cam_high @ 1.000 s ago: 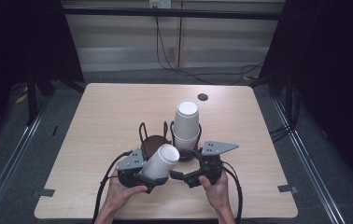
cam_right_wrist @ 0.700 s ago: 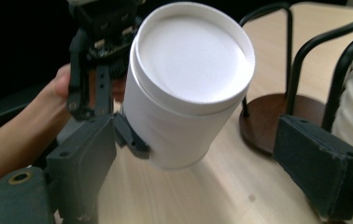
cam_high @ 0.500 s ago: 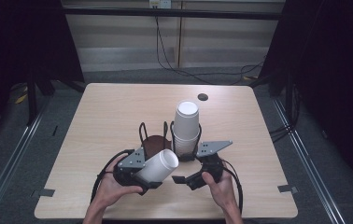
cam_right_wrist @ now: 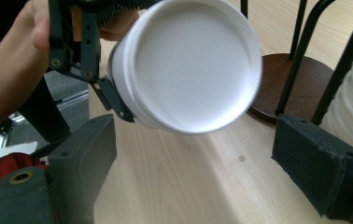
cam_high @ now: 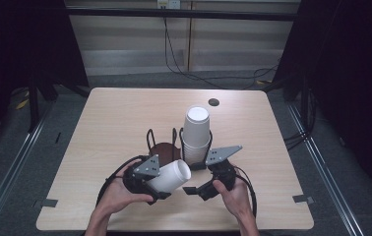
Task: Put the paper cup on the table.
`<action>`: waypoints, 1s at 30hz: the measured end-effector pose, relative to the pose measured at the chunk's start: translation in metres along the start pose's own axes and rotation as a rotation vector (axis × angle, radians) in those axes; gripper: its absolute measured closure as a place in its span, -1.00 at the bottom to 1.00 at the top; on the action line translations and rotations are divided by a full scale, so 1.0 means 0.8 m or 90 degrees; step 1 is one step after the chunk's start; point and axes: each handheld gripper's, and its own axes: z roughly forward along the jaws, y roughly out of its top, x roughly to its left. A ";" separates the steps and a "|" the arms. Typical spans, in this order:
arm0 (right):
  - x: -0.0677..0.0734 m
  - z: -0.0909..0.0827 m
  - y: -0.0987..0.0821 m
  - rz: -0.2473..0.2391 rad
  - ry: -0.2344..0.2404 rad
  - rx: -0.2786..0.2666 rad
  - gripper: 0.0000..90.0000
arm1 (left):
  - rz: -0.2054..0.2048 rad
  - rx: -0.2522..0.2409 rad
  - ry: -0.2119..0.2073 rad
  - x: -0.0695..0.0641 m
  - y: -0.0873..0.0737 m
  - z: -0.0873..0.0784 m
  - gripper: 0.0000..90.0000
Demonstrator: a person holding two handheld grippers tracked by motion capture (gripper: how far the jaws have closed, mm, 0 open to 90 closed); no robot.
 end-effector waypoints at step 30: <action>0.002 0.035 0.013 -0.068 0.056 0.204 -0.63 | 0.066 0.154 0.003 -0.013 0.021 0.006 -0.56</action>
